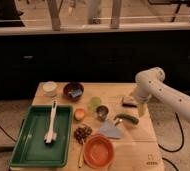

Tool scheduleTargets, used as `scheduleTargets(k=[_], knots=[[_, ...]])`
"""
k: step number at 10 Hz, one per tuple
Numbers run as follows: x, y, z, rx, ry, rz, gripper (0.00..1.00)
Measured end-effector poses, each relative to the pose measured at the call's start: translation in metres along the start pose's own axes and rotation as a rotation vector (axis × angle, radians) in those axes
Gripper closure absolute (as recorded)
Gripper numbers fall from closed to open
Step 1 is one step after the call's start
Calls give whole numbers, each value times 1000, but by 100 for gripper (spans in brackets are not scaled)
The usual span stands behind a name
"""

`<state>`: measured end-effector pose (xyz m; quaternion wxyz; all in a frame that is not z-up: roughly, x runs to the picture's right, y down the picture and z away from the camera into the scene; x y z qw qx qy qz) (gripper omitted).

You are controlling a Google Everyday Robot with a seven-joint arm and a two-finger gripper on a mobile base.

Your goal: Wipe red bowl with eraser

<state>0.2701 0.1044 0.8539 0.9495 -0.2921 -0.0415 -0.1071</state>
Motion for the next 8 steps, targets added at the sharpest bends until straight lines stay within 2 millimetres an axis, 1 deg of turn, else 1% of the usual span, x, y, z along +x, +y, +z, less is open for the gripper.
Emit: scheduleTargets(k=[6,8], knots=[[5,-17,22,-8,-37,-27,20],[7,-18,26,-12,-46,-29,20]])
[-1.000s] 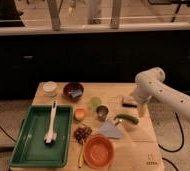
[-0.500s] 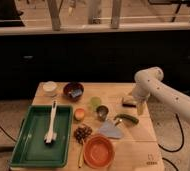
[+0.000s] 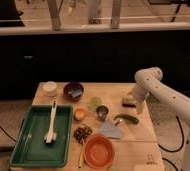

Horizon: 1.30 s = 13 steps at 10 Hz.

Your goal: Wipe red bowl with eraser

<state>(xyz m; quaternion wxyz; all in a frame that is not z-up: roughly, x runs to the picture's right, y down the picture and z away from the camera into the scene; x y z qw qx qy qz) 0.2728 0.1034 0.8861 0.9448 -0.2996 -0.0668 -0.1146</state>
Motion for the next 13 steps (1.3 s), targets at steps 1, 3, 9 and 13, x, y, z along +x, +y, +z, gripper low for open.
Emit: scheduleTargets(k=[1,3,9,13], knots=[[2,0,2,-2,-6,-2,20],[2,-3,7,-9,-18,-10,20],[6,-5,23,-29,-47,-9,20],[10,-3,28,-47,-59,-11,20]])
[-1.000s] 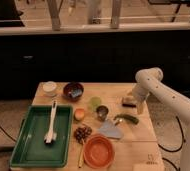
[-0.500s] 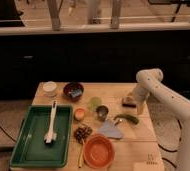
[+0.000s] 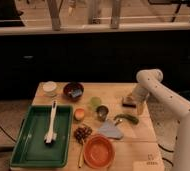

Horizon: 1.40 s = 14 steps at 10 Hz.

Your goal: Wipe red bowl with eraser

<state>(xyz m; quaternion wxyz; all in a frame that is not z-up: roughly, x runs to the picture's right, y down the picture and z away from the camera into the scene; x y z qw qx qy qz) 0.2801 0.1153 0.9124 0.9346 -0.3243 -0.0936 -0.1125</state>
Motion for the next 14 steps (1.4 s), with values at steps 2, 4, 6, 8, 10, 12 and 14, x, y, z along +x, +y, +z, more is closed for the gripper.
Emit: scheduleTargets(k=[2,4,6,8,10,12,14], knots=[[0,-1,1,-6,-4,-5,27],[0,-1,1,-12,-9,-12,35],[0,-1,2,-17,-12,-16,52],[0,-1,3,-21,-16,-21,75],[1,1,4,-25,-12,-21,94],[2,1,1,-27,-4,-27,97],[4,5,-17,-31,15,-31,97]])
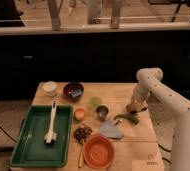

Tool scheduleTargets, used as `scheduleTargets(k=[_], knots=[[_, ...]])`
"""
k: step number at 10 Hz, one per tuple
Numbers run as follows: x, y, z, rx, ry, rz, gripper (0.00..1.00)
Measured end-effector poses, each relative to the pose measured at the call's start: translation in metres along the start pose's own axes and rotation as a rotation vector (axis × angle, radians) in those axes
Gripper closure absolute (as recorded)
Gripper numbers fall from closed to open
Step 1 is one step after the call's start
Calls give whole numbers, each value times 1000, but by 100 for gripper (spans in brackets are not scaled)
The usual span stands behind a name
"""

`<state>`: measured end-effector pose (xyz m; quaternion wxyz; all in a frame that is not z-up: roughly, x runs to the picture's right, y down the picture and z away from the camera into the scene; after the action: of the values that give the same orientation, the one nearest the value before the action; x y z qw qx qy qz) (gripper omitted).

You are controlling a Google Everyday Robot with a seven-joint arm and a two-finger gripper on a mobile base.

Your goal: Wipe red bowl with eraser

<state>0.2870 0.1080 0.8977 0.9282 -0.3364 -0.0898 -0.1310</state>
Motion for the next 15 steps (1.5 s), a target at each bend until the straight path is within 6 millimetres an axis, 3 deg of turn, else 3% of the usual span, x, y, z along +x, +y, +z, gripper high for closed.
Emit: scheduleTargets(k=[3,15], knots=[[-5,5,-34,-1,10,-6,97],[-40,48,-73,8,64,-10,97]])
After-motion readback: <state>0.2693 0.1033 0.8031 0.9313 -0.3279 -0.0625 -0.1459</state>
